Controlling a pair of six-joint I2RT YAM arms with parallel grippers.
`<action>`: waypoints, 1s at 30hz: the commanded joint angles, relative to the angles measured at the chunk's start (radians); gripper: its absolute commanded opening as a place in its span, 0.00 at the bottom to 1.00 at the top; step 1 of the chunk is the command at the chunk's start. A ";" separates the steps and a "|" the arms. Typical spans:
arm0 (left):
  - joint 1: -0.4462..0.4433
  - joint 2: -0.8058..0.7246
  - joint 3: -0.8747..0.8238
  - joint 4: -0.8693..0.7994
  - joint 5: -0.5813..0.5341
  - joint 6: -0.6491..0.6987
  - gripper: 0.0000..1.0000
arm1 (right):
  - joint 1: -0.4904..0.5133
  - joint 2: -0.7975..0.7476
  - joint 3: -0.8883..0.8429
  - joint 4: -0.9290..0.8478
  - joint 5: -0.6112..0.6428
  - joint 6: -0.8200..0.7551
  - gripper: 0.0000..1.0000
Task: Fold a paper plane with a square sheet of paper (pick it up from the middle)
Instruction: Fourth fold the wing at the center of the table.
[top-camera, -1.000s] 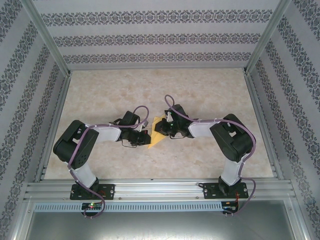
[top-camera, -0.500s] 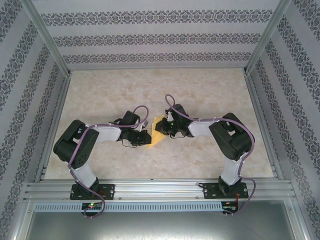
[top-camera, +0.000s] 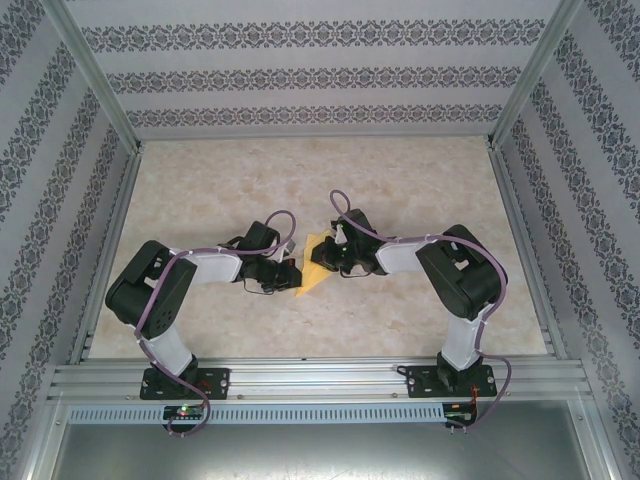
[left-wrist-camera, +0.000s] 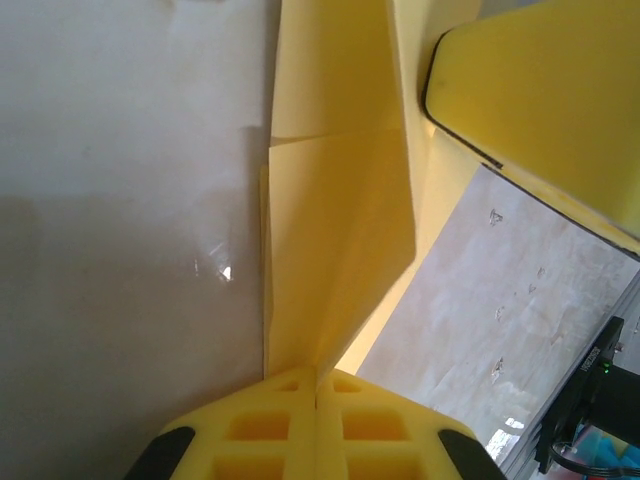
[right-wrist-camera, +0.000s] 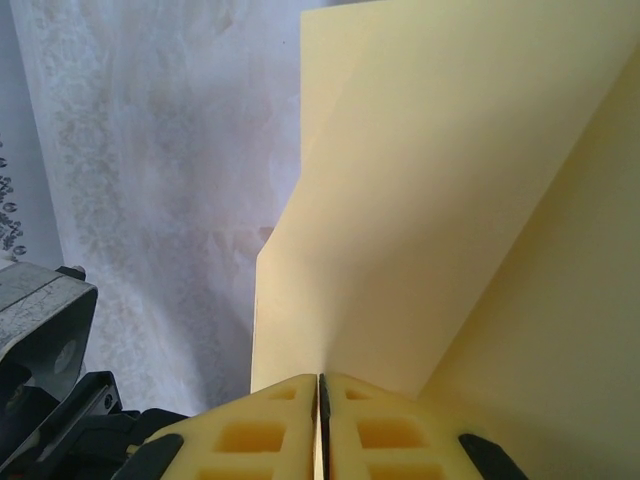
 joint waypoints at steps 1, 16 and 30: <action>0.014 -0.002 -0.001 -0.019 -0.003 -0.019 0.00 | -0.011 -0.049 -0.024 0.011 0.020 0.002 0.12; 0.022 0.036 -0.004 -0.029 0.012 -0.035 0.00 | 0.020 -0.058 -0.021 0.076 -0.025 0.028 0.13; 0.022 0.026 0.006 -0.055 0.005 -0.013 0.00 | -0.002 0.016 0.001 0.022 0.022 0.013 0.13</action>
